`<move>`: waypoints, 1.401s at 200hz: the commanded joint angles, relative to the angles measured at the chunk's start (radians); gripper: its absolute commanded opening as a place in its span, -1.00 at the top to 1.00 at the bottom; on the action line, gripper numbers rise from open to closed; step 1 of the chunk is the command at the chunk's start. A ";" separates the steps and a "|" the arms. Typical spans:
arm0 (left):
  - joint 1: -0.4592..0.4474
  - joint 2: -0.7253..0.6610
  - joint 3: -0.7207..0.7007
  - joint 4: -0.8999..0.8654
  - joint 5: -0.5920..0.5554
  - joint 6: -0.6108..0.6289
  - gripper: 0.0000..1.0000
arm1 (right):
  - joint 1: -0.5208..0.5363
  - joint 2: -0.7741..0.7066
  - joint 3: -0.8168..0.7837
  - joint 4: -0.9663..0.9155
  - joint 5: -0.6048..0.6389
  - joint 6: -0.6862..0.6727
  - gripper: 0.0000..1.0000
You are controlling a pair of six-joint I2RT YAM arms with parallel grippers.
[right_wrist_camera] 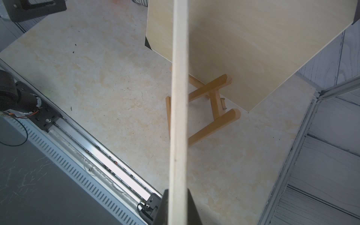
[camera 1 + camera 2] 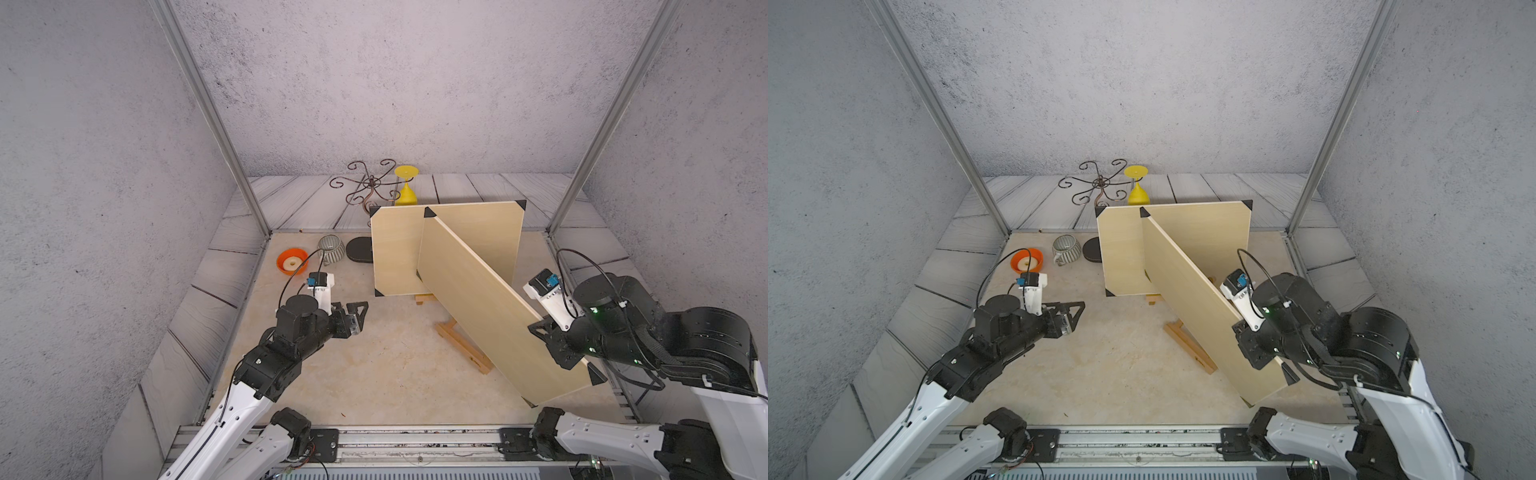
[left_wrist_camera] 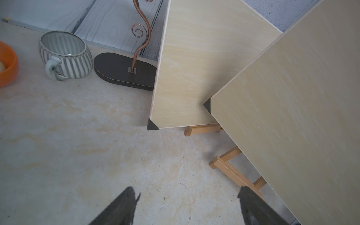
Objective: Assemble the easel
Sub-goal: Move the easel to the center of the board.
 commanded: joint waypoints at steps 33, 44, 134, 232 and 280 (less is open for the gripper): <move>-0.019 0.024 -0.010 0.062 0.015 0.022 -0.71 | -0.001 -0.016 0.024 0.055 0.074 -0.043 1.00; -0.019 0.032 -0.009 0.068 0.021 0.022 -0.71 | -0.001 -0.010 0.007 0.063 0.074 -0.052 1.00; -0.019 0.028 -0.021 0.064 0.026 0.031 -0.71 | -0.013 0.002 -0.095 0.097 0.057 -0.100 1.00; -0.019 0.029 -0.029 0.055 0.012 0.032 -0.71 | -0.027 -0.012 -0.160 0.106 -0.085 -0.119 1.00; -0.019 0.036 -0.029 0.057 0.012 0.031 -0.71 | -0.027 -0.032 -0.158 0.082 -0.104 -0.108 1.00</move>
